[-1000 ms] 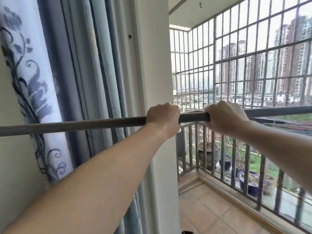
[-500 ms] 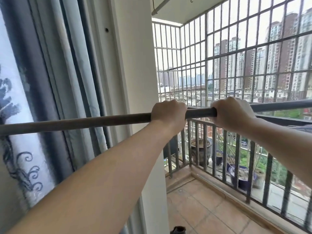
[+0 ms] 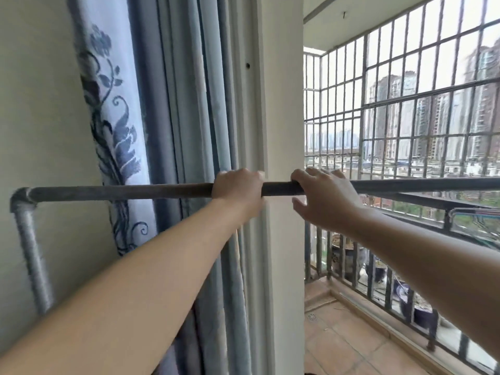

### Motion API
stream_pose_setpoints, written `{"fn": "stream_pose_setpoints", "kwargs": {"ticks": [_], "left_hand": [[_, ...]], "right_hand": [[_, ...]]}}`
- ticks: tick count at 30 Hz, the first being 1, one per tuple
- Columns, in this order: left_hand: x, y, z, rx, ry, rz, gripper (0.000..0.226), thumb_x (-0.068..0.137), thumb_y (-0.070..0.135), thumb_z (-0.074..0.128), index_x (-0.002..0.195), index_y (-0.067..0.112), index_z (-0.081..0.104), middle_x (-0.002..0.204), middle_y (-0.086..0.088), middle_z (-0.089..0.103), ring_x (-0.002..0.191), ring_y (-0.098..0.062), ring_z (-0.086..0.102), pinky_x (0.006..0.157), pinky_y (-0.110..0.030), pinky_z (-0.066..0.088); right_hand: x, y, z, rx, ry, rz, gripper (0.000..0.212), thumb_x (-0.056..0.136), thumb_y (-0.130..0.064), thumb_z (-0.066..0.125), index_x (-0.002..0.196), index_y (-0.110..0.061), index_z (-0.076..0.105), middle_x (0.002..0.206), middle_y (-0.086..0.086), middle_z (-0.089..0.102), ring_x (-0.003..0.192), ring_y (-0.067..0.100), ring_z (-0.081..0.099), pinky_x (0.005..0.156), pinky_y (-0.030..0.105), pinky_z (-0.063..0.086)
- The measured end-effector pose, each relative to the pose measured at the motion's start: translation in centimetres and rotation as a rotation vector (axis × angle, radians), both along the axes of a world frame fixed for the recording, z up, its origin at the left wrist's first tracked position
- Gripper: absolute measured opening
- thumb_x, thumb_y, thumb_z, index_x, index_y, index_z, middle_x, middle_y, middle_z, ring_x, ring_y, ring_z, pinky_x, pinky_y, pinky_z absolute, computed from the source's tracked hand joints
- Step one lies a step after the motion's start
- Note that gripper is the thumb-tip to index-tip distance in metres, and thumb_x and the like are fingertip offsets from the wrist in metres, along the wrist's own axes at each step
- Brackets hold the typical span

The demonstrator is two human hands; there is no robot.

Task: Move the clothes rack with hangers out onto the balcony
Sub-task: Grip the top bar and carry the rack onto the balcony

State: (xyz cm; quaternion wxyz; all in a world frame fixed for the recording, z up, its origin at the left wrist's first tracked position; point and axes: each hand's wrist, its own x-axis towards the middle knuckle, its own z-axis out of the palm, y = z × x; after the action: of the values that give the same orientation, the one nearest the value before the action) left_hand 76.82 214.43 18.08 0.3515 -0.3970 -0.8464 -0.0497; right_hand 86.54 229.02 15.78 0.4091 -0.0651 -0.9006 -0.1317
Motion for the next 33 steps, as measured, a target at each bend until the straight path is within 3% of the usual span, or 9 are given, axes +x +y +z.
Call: {"fn": "stream_pose_setpoints", "kwargs": {"ticks": [4, 7, 13, 16, 21, 26, 33], "left_hand": [[-2.1, -4.4, -0.1, 0.011, 0.016, -0.034, 0.004, 0.087, 0.026, 0.051, 0.085, 0.024, 0.052, 0.075, 0.002, 0.056, 0.069, -0.023, 0.054, 0.064, -0.034, 0.039], [-2.9, -5.7, 0.2, 0.021, -0.002, 0.009, 0.006, 0.087, 0.028, 0.053, 0.084, 0.024, 0.054, 0.068, 0.004, 0.049, 0.069, -0.023, 0.051, 0.059, -0.033, 0.037], [-2.4, -3.8, 0.5, 0.096, -0.069, -0.008, 0.009, 0.081, 0.02, 0.059, 0.075, 0.026, 0.059, 0.064, 0.005, 0.054, 0.061, -0.018, 0.055, 0.053, -0.029, 0.038], [-1.3, -1.3, 0.9, 0.115, -0.018, -0.013, 0.013, 0.08, 0.02, 0.058, 0.071, 0.027, 0.054, 0.06, 0.007, 0.05, 0.055, -0.014, 0.049, 0.049, -0.028, 0.03], [1.0, 3.6, 1.7, 0.152, 0.025, -0.041, 0.01, 0.08, 0.023, 0.062, 0.072, 0.026, 0.056, 0.06, 0.007, 0.053, 0.056, -0.015, 0.052, 0.055, -0.03, 0.036], [2.8, 7.9, 0.5, 0.107, -0.004, -0.051, 0.006, 0.08, 0.02, 0.062, 0.077, 0.024, 0.059, 0.06, 0.007, 0.052, 0.056, -0.016, 0.052, 0.053, -0.028, 0.037], [6.2, 15.6, 0.2, 0.062, 0.05, -0.143, 0.003, 0.079, 0.019, 0.062, 0.081, 0.021, 0.063, 0.06, 0.005, 0.05, 0.05, -0.012, 0.046, 0.051, -0.029, 0.039]], "right_hand": [[-1.6, -2.3, 0.3, -0.02, -0.003, 0.009, 0.021, 0.084, -0.037, 0.055, 0.098, -0.021, 0.056, 0.076, -0.006, 0.057, 0.065, 0.015, 0.056, 0.07, 0.033, 0.048], [-2.3, -2.5, 0.9, -0.05, -0.026, -0.073, 0.019, 0.085, -0.037, 0.053, 0.087, -0.02, 0.059, 0.063, -0.006, 0.054, 0.055, 0.016, 0.057, 0.056, 0.031, 0.051], [-2.2, -0.1, 1.3, -0.018, -0.03, -0.19, 0.027, 0.09, -0.039, 0.048, 0.069, -0.021, 0.05, 0.052, -0.005, 0.05, 0.047, 0.015, 0.053, 0.045, 0.025, 0.044], [-0.9, 2.2, 2.0, -0.027, -0.018, -0.207, 0.03, 0.091, -0.036, 0.048, 0.064, -0.023, 0.045, 0.052, -0.004, 0.051, 0.046, 0.015, 0.054, 0.046, 0.026, 0.048], [1.7, 6.7, 2.8, -0.03, 0.01, -0.22, 0.039, 0.091, -0.034, 0.048, 0.057, -0.024, 0.031, 0.052, -0.005, 0.047, 0.044, 0.013, 0.05, 0.044, 0.028, 0.048], [3.7, 11.1, 1.4, -0.049, -0.041, -0.236, 0.038, 0.093, -0.031, 0.049, 0.058, -0.024, 0.034, 0.051, -0.007, 0.047, 0.038, 0.005, 0.044, 0.035, 0.019, 0.034], [8.3, 17.9, 1.0, -0.123, -0.054, -0.3, 0.031, 0.093, -0.026, 0.049, 0.063, -0.023, 0.042, 0.052, -0.005, 0.049, 0.039, 0.005, 0.047, 0.035, 0.017, 0.032]]}}
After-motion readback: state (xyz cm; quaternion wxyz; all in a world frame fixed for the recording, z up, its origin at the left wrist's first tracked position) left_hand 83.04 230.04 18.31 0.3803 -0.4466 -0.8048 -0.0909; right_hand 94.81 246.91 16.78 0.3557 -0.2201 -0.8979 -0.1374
